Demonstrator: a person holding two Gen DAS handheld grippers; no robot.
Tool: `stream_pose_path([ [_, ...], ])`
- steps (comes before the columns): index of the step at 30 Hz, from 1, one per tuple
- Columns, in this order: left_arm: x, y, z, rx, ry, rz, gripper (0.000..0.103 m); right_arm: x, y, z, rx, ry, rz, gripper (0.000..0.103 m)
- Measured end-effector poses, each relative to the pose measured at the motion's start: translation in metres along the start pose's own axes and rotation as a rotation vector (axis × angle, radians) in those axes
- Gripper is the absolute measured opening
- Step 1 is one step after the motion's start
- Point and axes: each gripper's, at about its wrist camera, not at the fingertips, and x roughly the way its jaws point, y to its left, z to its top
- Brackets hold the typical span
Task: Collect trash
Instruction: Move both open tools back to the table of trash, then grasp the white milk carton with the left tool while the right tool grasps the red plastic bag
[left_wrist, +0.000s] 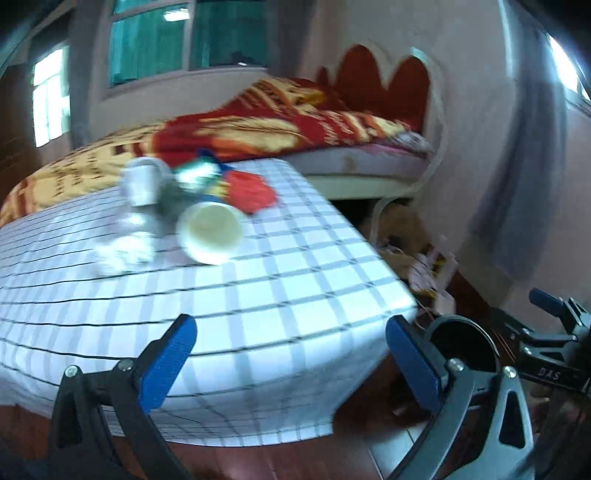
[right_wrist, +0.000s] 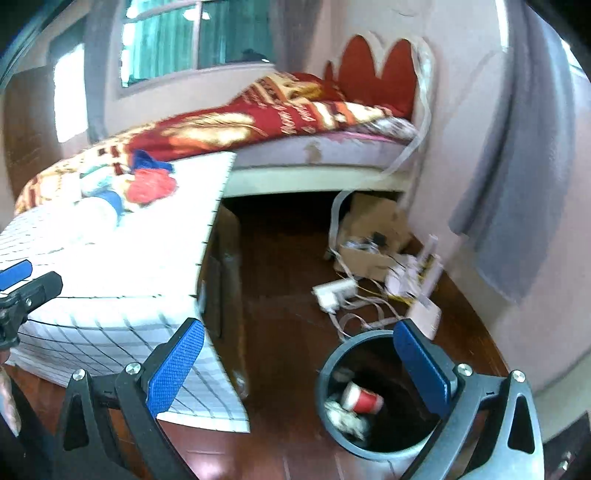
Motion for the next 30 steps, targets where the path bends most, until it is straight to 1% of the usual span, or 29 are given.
stream_pose_path([
  [4, -0.006, 0.048, 0.005, -0.069, -0.026, 0.079, 0.102, 0.008, 0.033, 0.014, -0.043, 0.002, 0.068, 0.103],
  [7, -0.007, 0.082, 0.006, -0.114, -0.029, 0.129, 0.099, 0.012, 0.050, 0.026, -0.057, -0.006, 0.117, 0.103],
  [12, -0.009, 0.122, 0.006, -0.148, -0.032, 0.183, 0.095, 0.018, 0.093, 0.046, -0.111, -0.030, 0.213, 0.103],
  [15, -0.005, 0.137, 0.011, -0.159, -0.034, 0.204, 0.094, 0.023, 0.115, 0.060, -0.139, -0.047, 0.274, 0.103],
  [17, -0.003, 0.146, 0.014, -0.168, -0.036, 0.205, 0.091, 0.028, 0.132, 0.071, -0.162, -0.058, 0.304, 0.102],
  [18, -0.001, 0.148, 0.016, -0.170, -0.038, 0.210, 0.091, 0.030, 0.140, 0.076, -0.177, -0.065, 0.315, 0.102],
  [23, 0.002, 0.158, 0.026, -0.170, -0.057, 0.219, 0.091, 0.044, 0.173, 0.094, -0.240, -0.074, 0.367, 0.093],
  [30, 0.020, 0.178, 0.035, -0.186, -0.039, 0.220, 0.088, 0.076, 0.210, 0.118, -0.290, -0.071, 0.421, 0.092],
])
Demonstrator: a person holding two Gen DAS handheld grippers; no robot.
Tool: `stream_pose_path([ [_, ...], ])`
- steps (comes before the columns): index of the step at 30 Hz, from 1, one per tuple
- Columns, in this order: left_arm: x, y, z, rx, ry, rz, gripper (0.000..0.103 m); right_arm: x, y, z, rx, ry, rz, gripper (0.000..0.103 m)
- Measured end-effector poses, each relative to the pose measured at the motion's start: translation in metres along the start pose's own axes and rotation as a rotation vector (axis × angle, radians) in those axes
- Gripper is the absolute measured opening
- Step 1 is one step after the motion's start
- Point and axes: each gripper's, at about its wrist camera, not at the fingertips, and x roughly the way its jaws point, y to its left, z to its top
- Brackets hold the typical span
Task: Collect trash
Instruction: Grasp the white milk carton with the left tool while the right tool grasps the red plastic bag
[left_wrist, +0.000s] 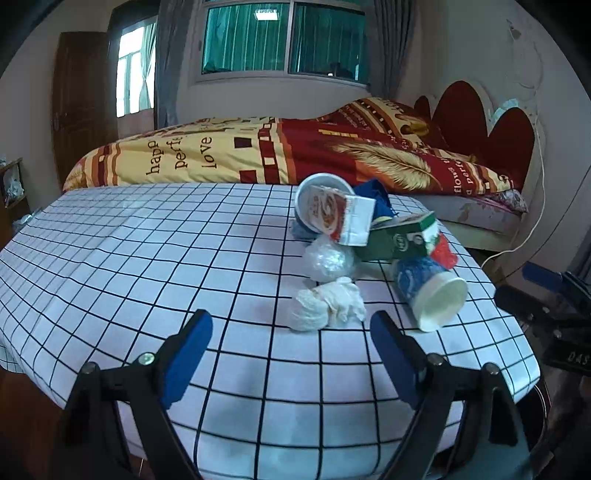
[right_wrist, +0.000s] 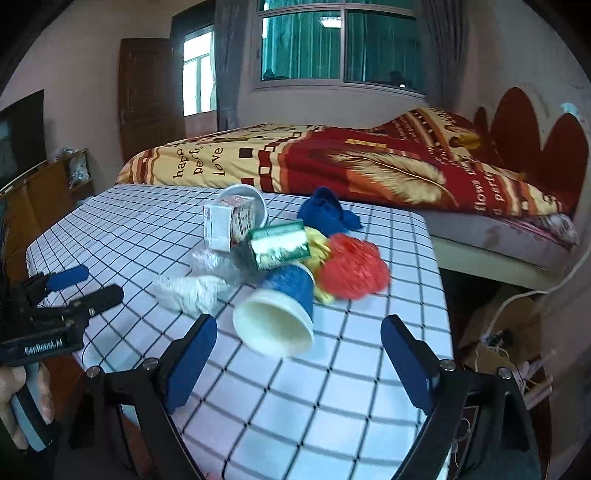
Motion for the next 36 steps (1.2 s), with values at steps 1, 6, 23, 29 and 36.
stream_pose_path([
  [1, 0.004, 0.001, 0.001, -0.002, 0.005, 0.002, 0.088, 0.006, -0.001, 0.003, 0.000, 0.004, 0.004, 0.092],
  [6, 0.017, 0.006, 0.006, -0.011, 0.012, 0.002, 0.088, 0.032, 0.000, 0.017, -0.003, 0.014, 0.021, 0.091],
  [23, 0.053, -0.044, 0.055, 0.007, -0.036, -0.084, 0.082, 0.070, -0.069, 0.012, 0.110, 0.063, -0.081, 0.088],
  [29, 0.075, -0.054, 0.071, 0.007, -0.015, -0.078, 0.077, 0.087, -0.078, 0.016, 0.106, 0.089, -0.067, 0.084],
  [36, 0.093, -0.057, 0.070, 0.016, 0.023, -0.051, 0.071, 0.118, -0.082, 0.022, 0.085, 0.141, -0.031, 0.080],
])
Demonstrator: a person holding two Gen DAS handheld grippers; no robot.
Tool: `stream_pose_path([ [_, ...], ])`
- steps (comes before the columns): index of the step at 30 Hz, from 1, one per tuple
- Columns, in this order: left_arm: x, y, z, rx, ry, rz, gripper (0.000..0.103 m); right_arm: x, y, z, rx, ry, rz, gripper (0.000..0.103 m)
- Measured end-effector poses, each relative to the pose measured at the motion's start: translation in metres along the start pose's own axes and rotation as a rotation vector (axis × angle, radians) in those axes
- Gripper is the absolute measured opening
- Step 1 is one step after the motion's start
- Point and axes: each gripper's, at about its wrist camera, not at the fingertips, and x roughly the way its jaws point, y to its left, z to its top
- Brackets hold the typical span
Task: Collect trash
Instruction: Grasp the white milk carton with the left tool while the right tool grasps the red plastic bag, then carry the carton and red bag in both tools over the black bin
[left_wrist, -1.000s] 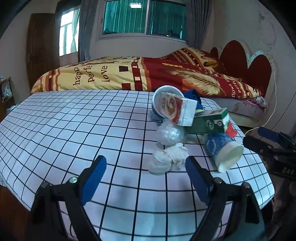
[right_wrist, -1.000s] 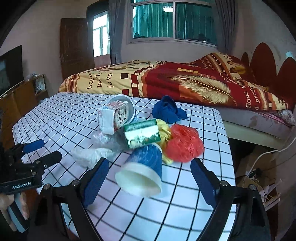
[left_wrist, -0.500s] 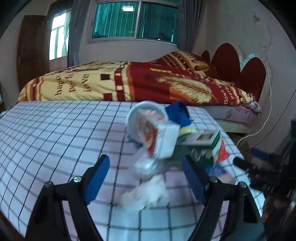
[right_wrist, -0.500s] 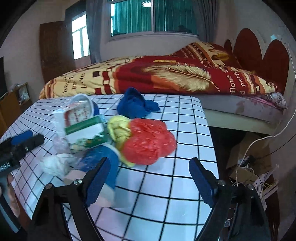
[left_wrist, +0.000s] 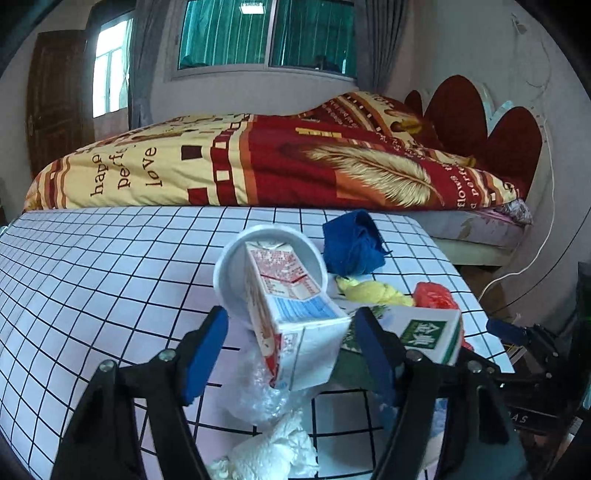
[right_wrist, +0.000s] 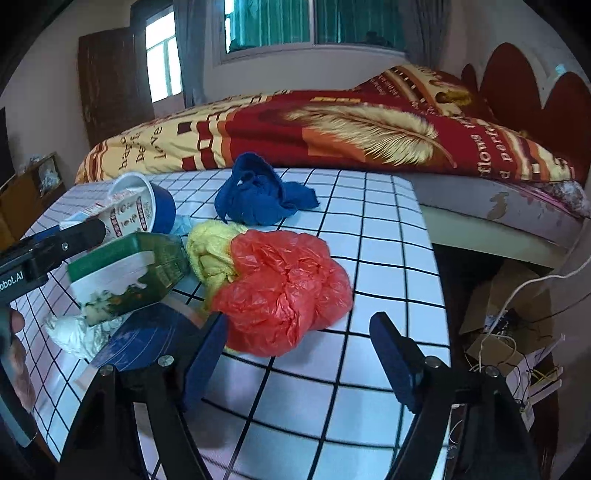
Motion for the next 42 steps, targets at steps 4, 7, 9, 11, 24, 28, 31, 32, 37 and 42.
stream_pose_path([
  [4, 0.007, 0.002, 0.000, -0.007, 0.019, 0.002, 0.060, 0.013, 0.003, 0.006, -0.009, 0.023, 0.032, 0.080],
  [7, 0.012, 0.004, -0.001, -0.008, 0.033, -0.001, 0.041, 0.021, 0.003, 0.009, 0.002, 0.041, 0.062, 0.074],
  [9, 0.011, 0.006, -0.003, -0.008, 0.031, -0.005, 0.040, 0.025, 0.002, 0.009, 0.010, 0.057, 0.093, 0.055],
  [11, 0.008, 0.007, -0.005, -0.007, 0.025, -0.007, 0.037, 0.026, 0.003, 0.007, 0.013, 0.063, 0.109, 0.049],
  [24, -0.025, 0.022, -0.010, -0.016, -0.036, -0.019, 0.035, -0.019, 0.010, -0.002, -0.013, -0.033, 0.093, 0.036],
  [28, -0.042, 0.026, -0.017, -0.019, -0.047, -0.018, 0.035, -0.037, 0.010, -0.010, -0.016, -0.050, 0.078, 0.036],
  [31, -0.051, 0.030, -0.021, -0.029, -0.050, -0.017, 0.035, -0.053, 0.007, -0.017, -0.011, -0.065, 0.061, 0.036],
  [32, -0.055, 0.031, -0.023, -0.030, -0.053, -0.017, 0.035, -0.059, 0.005, -0.020, -0.007, -0.071, 0.055, 0.036],
  [37, -0.080, 0.027, -0.036, -0.019, -0.065, -0.029, 0.035, -0.093, -0.003, -0.036, 0.016, -0.095, 0.031, 0.036],
  [42, -0.102, 0.016, -0.053, 0.002, -0.071, -0.051, 0.035, -0.128, -0.007, -0.057, 0.027, -0.114, 0.006, 0.036],
])
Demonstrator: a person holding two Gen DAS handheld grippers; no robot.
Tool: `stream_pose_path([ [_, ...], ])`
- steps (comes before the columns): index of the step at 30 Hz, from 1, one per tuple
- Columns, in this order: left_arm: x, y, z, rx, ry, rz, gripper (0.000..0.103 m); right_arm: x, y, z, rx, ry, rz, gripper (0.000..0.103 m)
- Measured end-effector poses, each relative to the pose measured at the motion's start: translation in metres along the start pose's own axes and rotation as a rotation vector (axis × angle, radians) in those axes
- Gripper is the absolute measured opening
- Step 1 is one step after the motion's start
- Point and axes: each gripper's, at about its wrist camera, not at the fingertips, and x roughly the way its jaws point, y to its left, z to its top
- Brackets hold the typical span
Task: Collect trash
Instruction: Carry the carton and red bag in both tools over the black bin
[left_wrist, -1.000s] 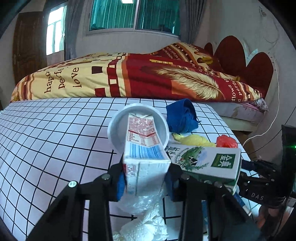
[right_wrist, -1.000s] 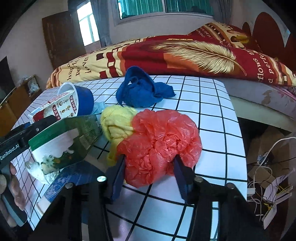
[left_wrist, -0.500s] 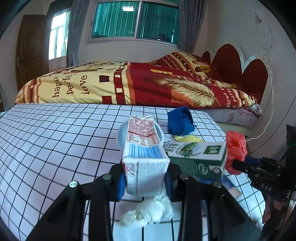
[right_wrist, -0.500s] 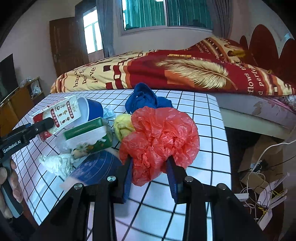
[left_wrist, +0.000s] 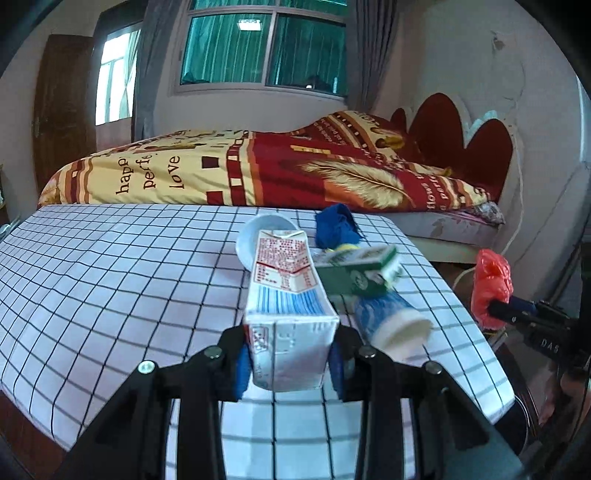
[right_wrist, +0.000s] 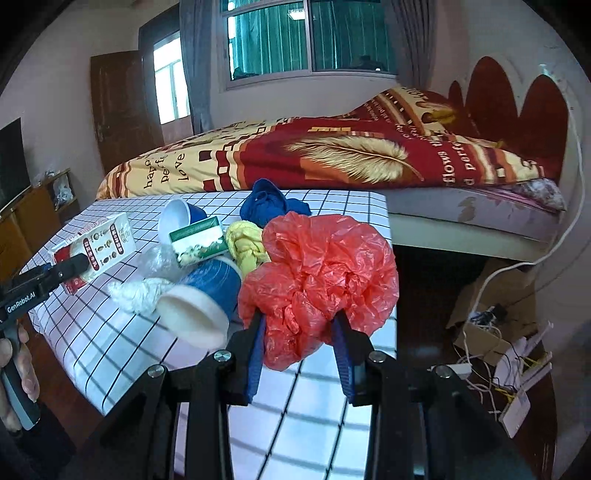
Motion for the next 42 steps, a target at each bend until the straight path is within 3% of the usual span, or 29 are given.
stream_pose_path([
  [11, -0.037, -0.042, -0.024, 0.040, 0.007, -0.099, 0.035, -0.070, -0.012, -0.041, 0.041, -0.037, -0.064, 0.036],
  [19, -0.041, -0.097, -0.038, 0.112, 0.028, -0.209, 0.035, -0.106, -0.034, -0.072, 0.077, -0.029, -0.126, 0.036],
  [42, -0.028, -0.264, -0.091, 0.331, 0.157, -0.505, 0.035, -0.181, -0.155, -0.177, 0.291, 0.055, -0.369, 0.036],
])
